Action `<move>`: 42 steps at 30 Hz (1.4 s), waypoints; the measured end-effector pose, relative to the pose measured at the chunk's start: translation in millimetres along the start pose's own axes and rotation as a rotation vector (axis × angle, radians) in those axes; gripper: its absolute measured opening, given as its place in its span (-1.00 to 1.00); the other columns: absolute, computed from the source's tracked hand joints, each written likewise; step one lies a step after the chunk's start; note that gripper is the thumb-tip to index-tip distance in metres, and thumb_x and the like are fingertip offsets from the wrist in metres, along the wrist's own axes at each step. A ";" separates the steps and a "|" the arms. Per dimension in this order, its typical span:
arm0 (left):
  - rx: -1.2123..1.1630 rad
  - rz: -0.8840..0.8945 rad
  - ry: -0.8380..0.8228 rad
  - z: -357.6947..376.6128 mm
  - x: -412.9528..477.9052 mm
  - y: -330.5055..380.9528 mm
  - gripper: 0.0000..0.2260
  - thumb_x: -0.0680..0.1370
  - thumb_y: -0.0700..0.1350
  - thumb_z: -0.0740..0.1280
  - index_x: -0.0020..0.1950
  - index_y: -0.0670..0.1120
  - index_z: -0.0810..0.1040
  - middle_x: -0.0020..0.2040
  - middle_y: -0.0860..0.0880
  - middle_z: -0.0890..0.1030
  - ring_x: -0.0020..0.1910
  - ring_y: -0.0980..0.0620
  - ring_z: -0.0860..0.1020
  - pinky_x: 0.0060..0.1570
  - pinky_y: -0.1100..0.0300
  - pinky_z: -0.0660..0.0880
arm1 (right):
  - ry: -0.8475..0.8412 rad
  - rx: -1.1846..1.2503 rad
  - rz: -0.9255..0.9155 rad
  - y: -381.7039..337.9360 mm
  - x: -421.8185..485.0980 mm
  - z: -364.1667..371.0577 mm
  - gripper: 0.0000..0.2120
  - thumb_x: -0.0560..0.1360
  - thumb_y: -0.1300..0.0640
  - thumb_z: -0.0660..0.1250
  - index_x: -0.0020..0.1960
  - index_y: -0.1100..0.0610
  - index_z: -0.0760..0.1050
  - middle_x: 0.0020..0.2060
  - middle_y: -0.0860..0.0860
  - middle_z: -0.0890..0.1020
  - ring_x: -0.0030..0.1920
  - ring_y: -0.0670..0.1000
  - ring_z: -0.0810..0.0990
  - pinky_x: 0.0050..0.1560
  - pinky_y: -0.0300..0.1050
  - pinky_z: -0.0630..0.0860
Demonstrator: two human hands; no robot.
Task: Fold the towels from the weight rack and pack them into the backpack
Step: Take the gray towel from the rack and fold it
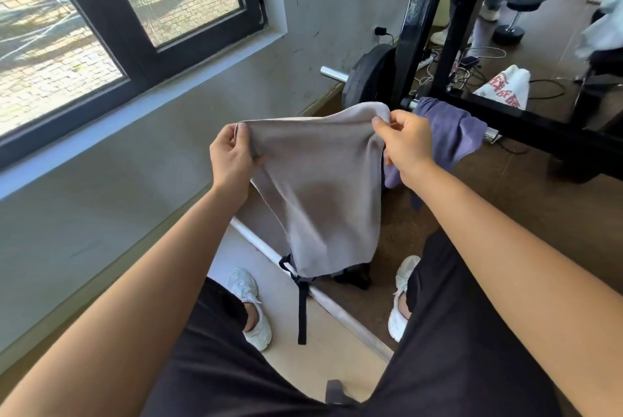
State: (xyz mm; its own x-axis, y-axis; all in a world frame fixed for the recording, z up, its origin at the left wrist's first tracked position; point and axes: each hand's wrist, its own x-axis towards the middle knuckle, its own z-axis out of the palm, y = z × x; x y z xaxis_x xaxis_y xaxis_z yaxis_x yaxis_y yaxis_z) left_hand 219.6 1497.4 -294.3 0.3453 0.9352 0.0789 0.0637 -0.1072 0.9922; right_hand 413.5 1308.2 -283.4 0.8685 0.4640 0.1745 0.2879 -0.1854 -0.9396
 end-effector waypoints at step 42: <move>0.522 -0.185 -0.305 -40.7 -55.4 -200.2 -0.89 0.59 -0.16 0.42 0.05 -0.06 0.73 -0.13 0.02 0.71 -0.08 0.03 0.64 -0.05 0.14 0.51 | -0.324 -0.114 0.618 193.6 -66.8 22.2 -0.83 0.54 0.26 0.38 -0.09 -0.01 0.61 -0.09 0.09 0.61 0.03 0.11 0.65 -0.07 -0.05 0.67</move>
State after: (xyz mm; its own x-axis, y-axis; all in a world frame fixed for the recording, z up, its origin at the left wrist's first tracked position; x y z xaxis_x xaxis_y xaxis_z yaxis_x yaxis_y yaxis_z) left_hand 149.6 1480.8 -493.4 0.5314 0.8240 -0.1966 0.5699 -0.1760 0.8027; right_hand 402.3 1260.6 -483.5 0.7280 0.4757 -0.4937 -0.1628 -0.5796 -0.7985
